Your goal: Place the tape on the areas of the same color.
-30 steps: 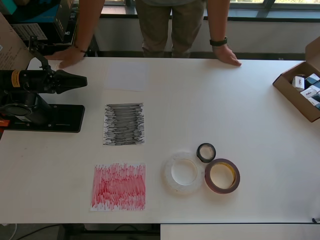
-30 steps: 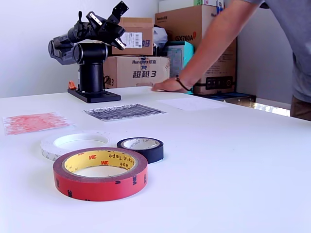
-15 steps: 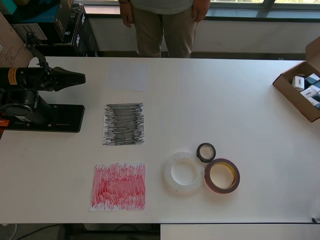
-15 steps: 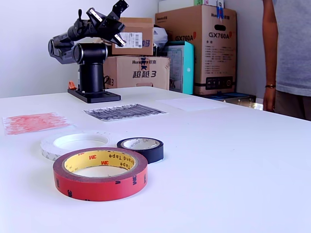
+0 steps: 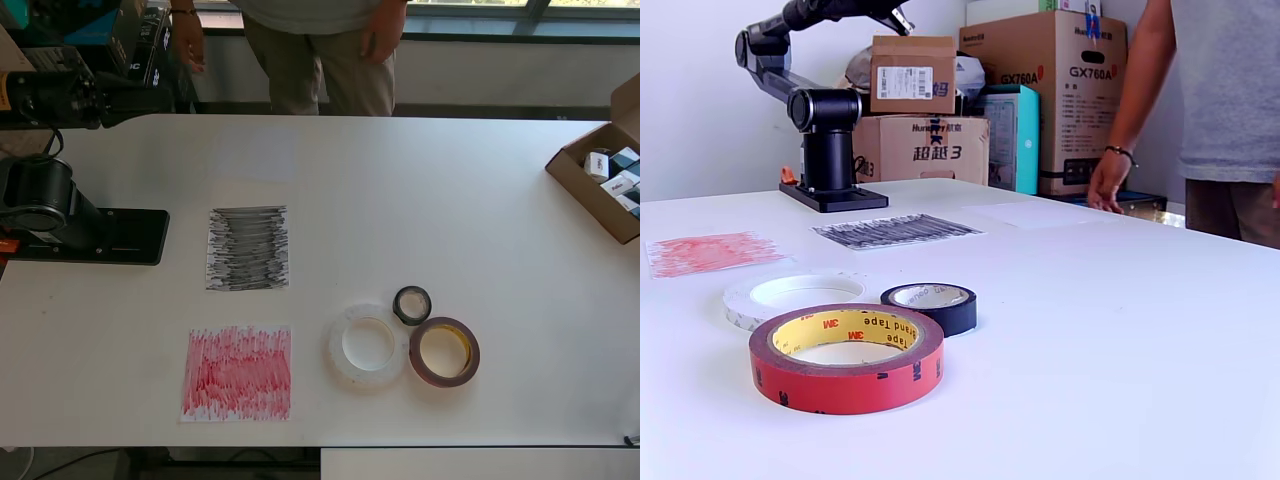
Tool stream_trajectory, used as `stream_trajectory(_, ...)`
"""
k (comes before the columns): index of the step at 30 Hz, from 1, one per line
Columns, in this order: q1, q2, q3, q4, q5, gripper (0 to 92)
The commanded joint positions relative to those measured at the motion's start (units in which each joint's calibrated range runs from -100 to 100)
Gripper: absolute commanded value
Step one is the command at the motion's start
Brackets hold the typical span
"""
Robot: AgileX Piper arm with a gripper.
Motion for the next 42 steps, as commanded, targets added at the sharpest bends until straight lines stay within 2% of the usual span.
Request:
stream_trajectory(1, 0.37, 18.08, -16.13, 1.69, 0.25, 0.6)
stream_trajectory(3, 0.29, 22.48, -22.5, 5.68, 0.25, 0.6)
stream_trajectory(8, -0.34, 32.77, -41.21, 22.57, 0.49, 0.6)
stream_trajectory(12, -1.53, 39.97, -54.48, 31.31, 5.81, 0.5)
stream_trajectory(17, -3.03, 47.92, -64.11, 33.34, 10.48, 0.5)
stream_trajectory(32, -10.05, 65.88, -76.38, 34.02, 18.18, 0.5)
stream_trajectory(35, -11.08, 68.78, -78.83, 37.84, 19.16, 0.5)
stream_trajectory(42, -11.94, 74.12, -85.1, 53.71, 22.84, 0.3)
